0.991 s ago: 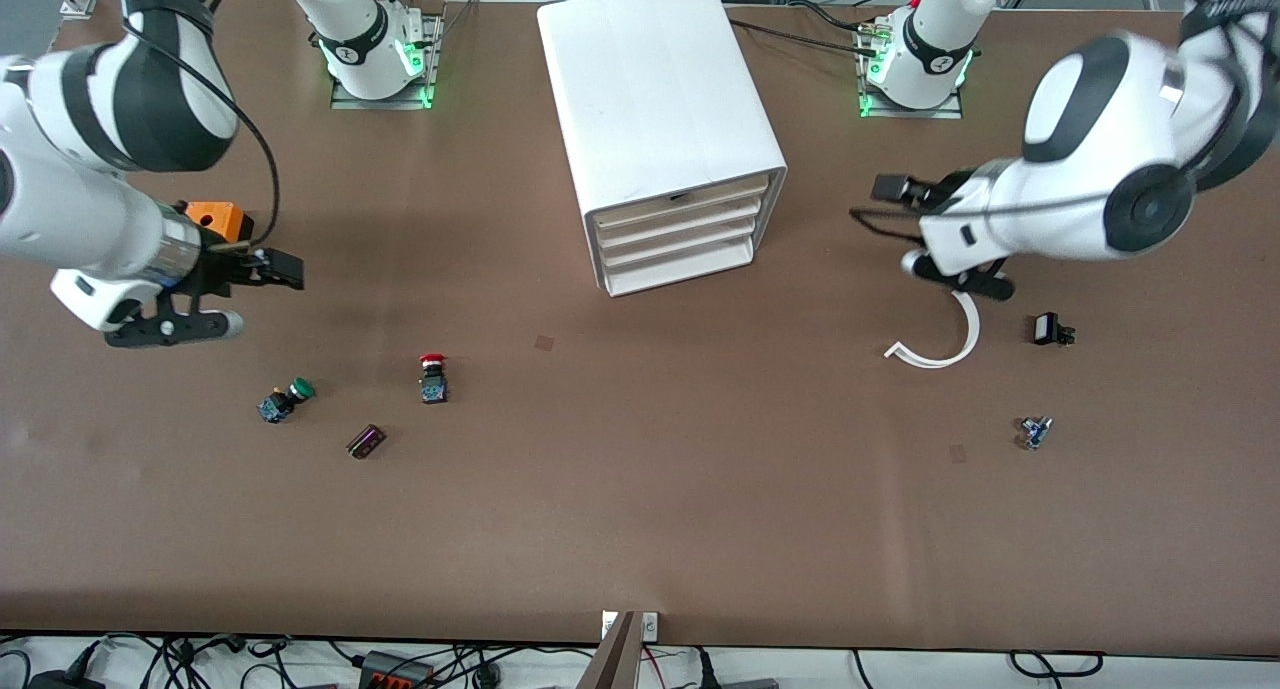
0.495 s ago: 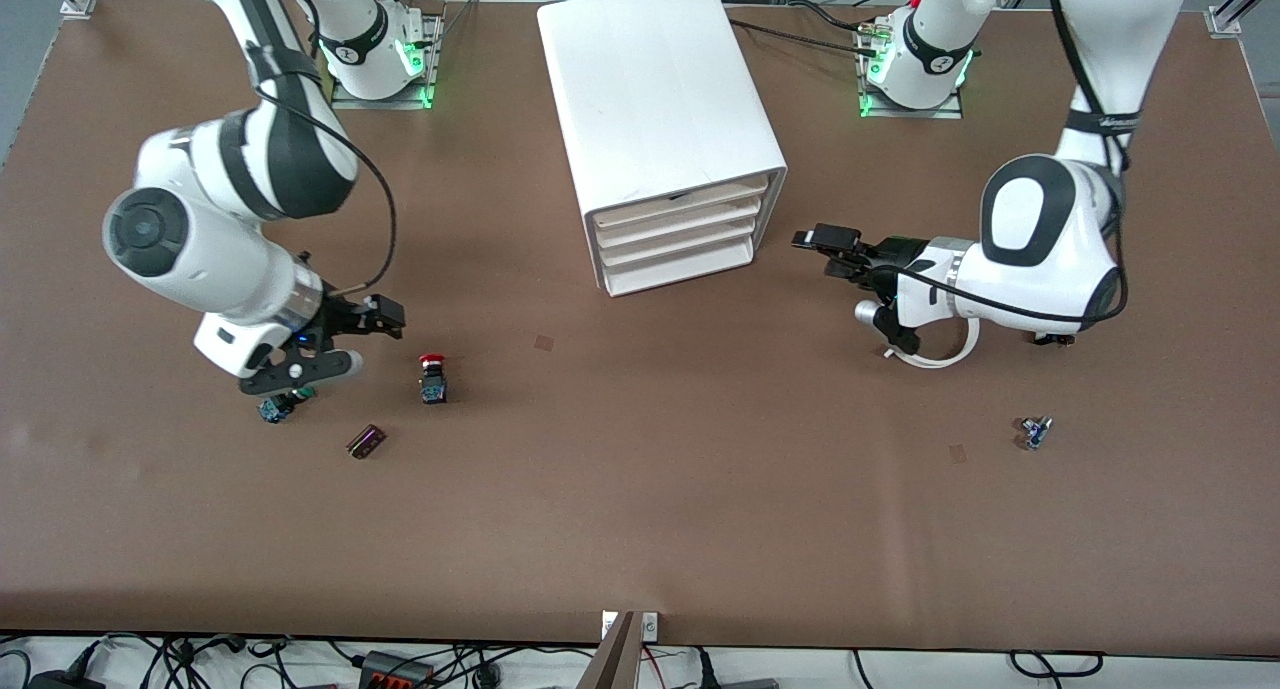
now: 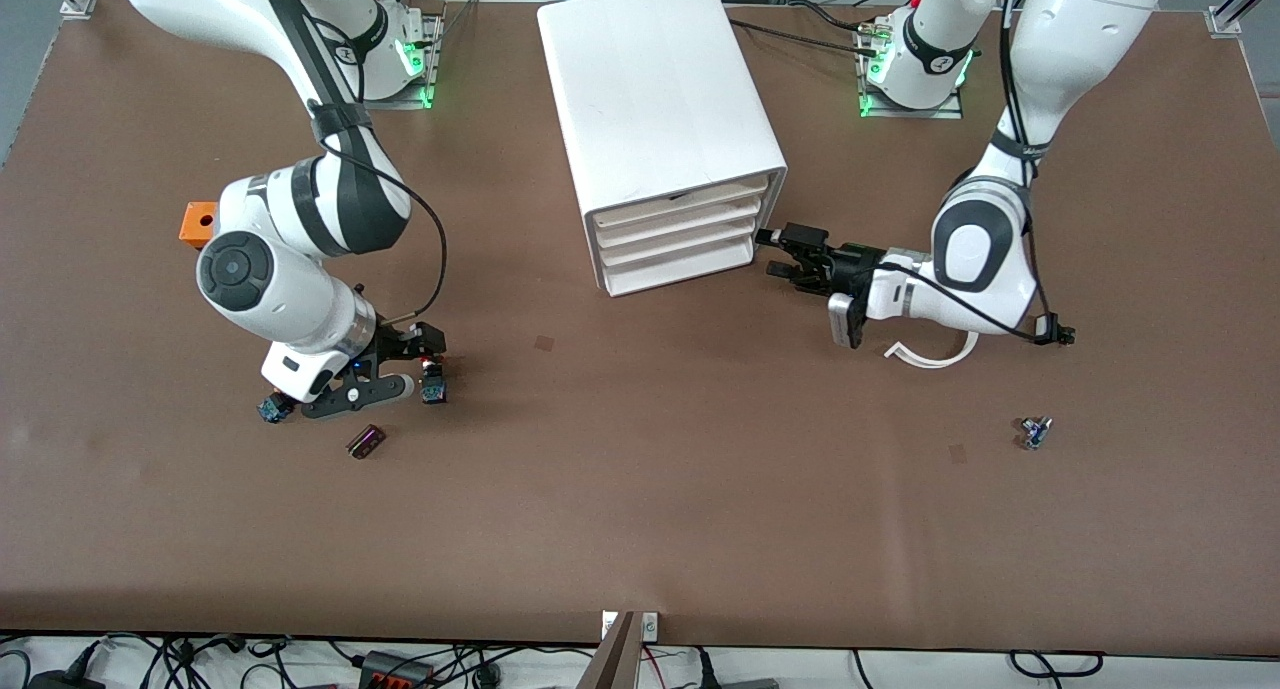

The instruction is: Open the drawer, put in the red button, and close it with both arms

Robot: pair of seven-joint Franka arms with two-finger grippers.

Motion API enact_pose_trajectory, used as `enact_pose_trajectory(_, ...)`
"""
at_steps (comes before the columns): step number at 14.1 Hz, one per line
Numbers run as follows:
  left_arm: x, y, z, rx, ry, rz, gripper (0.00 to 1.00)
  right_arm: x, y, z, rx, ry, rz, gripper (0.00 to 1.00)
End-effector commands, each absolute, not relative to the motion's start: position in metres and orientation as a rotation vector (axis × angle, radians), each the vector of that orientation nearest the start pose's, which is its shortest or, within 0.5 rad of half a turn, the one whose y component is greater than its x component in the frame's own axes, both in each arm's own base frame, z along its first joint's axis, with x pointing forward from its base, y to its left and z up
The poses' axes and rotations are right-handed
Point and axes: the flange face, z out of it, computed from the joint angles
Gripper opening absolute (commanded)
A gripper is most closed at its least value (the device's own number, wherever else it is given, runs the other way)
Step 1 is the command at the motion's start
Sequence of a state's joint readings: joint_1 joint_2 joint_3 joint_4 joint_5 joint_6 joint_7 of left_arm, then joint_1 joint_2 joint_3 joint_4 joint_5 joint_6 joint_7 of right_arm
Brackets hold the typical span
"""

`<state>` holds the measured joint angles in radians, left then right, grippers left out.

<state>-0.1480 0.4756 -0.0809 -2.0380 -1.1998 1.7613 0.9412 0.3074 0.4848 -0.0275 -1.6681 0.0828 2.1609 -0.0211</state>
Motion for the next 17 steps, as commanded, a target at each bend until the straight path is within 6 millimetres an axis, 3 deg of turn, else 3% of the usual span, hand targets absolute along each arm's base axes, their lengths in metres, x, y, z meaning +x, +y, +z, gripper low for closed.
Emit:
enact_pose_trajectory(1, 0.507, -0.224, 0.202, 1.829, -0.402, -0.261, 0.83, 0.657, 0.194, 0.297, -3.051, -0.374, -0.016, 1.00)
enact_pose_trajectory(4, 0.493, -0.242, 0.179, 1.772, -0.402, -0.262, 0.75, 0.657, 0.194, 0.266, -3.061, -0.384, 0.029, 1.00)
enact_pose_trajectory(8, 0.485, -0.255, 0.179, 1.748, -0.411, -0.271, 0.51, 0.652, 0.190, 0.225, -3.073, -0.357, 0.120, 1.00)
enact_pose_trajectory(11, 0.479, -0.258, 0.177, 1.735, -0.391, -0.278, 0.38, 0.659, 0.193, 0.206, -3.074, -0.374, 0.136, 1.00)
enact_pose_trajectory(13, 0.471, -0.267, 0.178, 1.710, -0.387, -0.292, 0.38, 0.660, 0.193, 0.204, -3.078, -0.386, 0.138, 1.00)
enact_pose_trajectory(17, 0.462, -0.266, 0.173, 1.706, -0.375, -0.313, 0.37, 0.660, 0.190, 0.194, -3.082, -0.377, 0.159, 0.97)
